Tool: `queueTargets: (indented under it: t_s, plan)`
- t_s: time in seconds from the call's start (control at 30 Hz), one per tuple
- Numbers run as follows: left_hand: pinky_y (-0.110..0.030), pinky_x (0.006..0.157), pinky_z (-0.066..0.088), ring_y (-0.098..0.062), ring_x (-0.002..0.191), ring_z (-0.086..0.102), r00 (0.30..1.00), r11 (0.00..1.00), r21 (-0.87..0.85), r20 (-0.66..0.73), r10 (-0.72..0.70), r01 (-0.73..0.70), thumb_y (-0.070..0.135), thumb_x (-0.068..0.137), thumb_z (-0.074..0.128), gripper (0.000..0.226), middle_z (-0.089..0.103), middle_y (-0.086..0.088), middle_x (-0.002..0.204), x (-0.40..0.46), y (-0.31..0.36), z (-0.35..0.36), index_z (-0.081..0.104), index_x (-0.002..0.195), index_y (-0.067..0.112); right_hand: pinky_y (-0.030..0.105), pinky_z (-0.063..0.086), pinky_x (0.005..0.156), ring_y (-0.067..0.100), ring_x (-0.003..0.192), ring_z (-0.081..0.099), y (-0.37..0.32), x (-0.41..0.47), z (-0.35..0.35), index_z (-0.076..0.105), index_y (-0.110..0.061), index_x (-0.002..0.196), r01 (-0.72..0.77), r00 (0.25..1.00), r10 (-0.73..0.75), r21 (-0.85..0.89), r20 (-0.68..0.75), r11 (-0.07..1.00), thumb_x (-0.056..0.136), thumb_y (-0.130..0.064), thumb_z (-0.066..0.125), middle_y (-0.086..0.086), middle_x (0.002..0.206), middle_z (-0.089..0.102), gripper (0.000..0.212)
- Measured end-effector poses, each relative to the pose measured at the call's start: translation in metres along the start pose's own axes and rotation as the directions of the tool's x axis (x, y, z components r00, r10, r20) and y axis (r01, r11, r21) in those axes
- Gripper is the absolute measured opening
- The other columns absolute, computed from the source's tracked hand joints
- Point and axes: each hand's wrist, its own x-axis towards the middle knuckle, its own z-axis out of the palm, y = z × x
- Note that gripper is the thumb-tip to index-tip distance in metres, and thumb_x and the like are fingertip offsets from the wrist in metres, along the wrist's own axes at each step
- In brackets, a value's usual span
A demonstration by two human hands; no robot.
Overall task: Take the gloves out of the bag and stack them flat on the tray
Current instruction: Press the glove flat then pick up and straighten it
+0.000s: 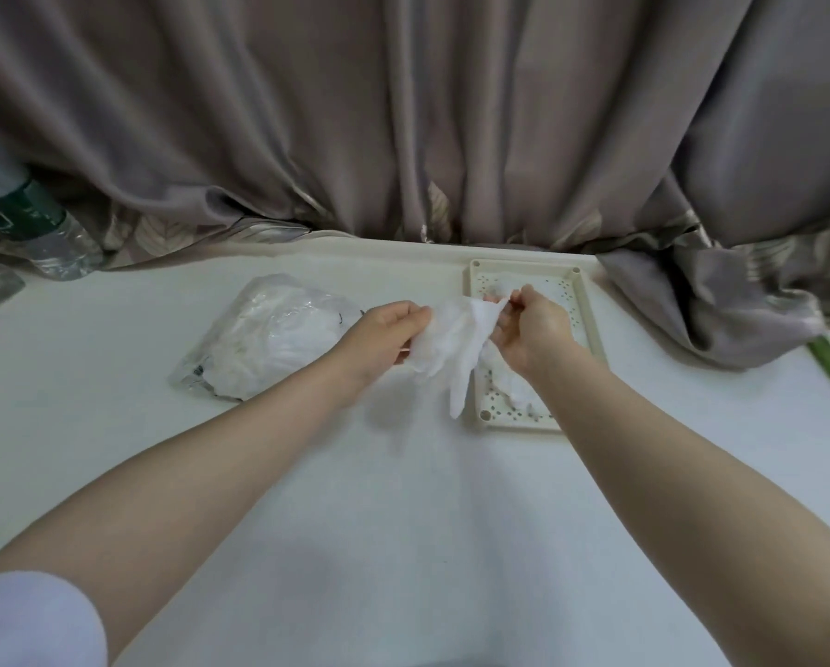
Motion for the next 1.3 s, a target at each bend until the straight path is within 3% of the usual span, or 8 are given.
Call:
queueTargets:
  t_s: [0.1, 0.2, 0.4, 0.57, 0.7, 0.9, 1.0, 1.3]
  plan:
    - [-0.014, 0.053, 0.035, -0.003, 0.051, 0.039, 0.999, 0.993, 0.111, -0.004, 0.047, -0.046, 0.021, 0.098, 0.049, 0.034, 0.044, 0.011, 0.055, 0.007, 0.007, 0.020, 0.047, 0.064, 0.019, 0.039, 0.054, 0.081, 0.023, 0.089, 0.064, -0.008, 0.007, -0.020, 0.053, -0.008, 0.103, 0.042, 0.997, -0.066, -0.447, -0.038, 0.893, 0.101, -0.034, 0.037, 0.009, 0.102, 0.059, 0.031]
    - [-0.009, 0.050, 0.037, 0.002, 0.046, 0.040, 0.998, 0.983, 0.173, -0.009, 0.066, -0.063, 0.018, 0.097, 0.050, 0.033, 0.044, 0.013, 0.052, 0.014, 0.016, 0.039, 0.047, 0.064, 0.017, 0.032, 0.037, 0.100, 0.016, 0.120, 0.048, -0.020, 0.003, -0.032, 0.044, -0.018, 0.135, 0.264, 0.965, -0.194, -0.639, 0.178, 0.722, 0.098, -0.047, 0.039, -0.003, 0.133, 0.049, 0.048]
    - [-0.022, 0.057, 0.046, -0.015, 0.067, 0.053, 0.987, 0.982, 0.101, -0.043, -0.157, 0.160, 0.018, 0.095, 0.050, 0.019, 0.057, -0.002, 0.072, 0.028, 0.036, 0.067, 0.059, 0.078, 0.016, 0.017, 0.049, 0.079, -0.003, 0.087, 0.062, -0.035, -0.008, -0.058, 0.059, -0.015, 0.112, 0.566, 0.763, -0.075, -0.608, 0.642, 0.557, 0.085, -0.008, 0.067, -0.007, 0.104, 0.063, 0.029]
    - [-0.021, 0.052, 0.041, -0.012, 0.055, 0.048, 0.935, 0.935, -0.033, -0.021, -0.354, 0.353, 0.032, 0.095, 0.049, 0.028, 0.056, -0.002, 0.062, 0.024, 0.042, 0.073, 0.053, 0.075, 0.014, 0.031, 0.051, 0.079, 0.014, 0.080, 0.060, -0.037, -0.004, -0.069, 0.061, -0.026, 0.100, 0.610, 0.745, -0.049, -0.650, 0.665, 0.453, 0.081, -0.006, 0.072, -0.001, 0.094, 0.064, 0.030]
    - [-0.020, 0.051, 0.040, -0.010, 0.055, 0.045, 0.942, 0.941, -0.018, 0.008, -0.337, 0.337, 0.060, 0.084, 0.054, 0.043, 0.052, 0.002, 0.065, 0.025, 0.044, 0.070, 0.058, 0.079, 0.018, 0.015, 0.039, 0.054, 0.003, 0.055, 0.048, -0.046, -0.003, -0.071, 0.058, -0.012, 0.073, 0.619, 0.775, -0.130, -0.700, 0.619, 0.356, 0.088, -0.015, 0.063, -0.007, 0.064, 0.055, 0.015]
    - [-0.030, 0.084, 0.048, -0.012, 0.085, 0.055, 0.938, 0.955, 0.185, 0.220, -0.269, 0.230, 0.045, 0.070, 0.067, 0.040, 0.061, 0.005, 0.094, 0.025, 0.045, 0.068, 0.060, 0.099, 0.019, 0.026, 0.036, 0.057, 0.013, 0.059, 0.045, -0.055, 0.006, -0.078, 0.059, -0.011, 0.072, 0.496, 0.854, -0.093, -0.745, 0.513, 0.445, 0.094, -0.030, 0.054, -0.001, 0.063, 0.050, 0.030]
    - [-0.029, 0.085, 0.049, -0.012, 0.087, 0.061, 0.955, 0.947, 0.223, 0.135, -0.263, 0.230, 0.022, 0.085, 0.067, 0.014, 0.066, 0.003, 0.100, 0.032, 0.041, 0.076, 0.063, 0.098, 0.019, 0.039, 0.051, 0.073, 0.026, 0.078, 0.063, -0.059, 0.012, -0.079, 0.068, -0.006, 0.088, 0.382, 0.897, -0.015, -0.755, 0.442, 0.533, 0.096, -0.031, 0.051, 0.012, 0.083, 0.068, 0.032]
    - [-0.029, 0.063, 0.049, -0.020, 0.065, 0.061, 0.965, 0.894, -0.380, -0.016, -0.262, 0.237, 0.033, 0.098, 0.040, 0.028, 0.062, -0.007, 0.081, 0.059, 0.023, 0.099, 0.055, 0.087, 0.013, 0.039, 0.053, 0.088, 0.025, 0.095, 0.066, -0.063, 0.039, -0.096, 0.065, -0.010, 0.100, 0.170, 0.938, 0.099, -0.689, 0.332, 0.704, 0.101, -0.028, 0.043, 0.012, 0.103, 0.070, 0.028]
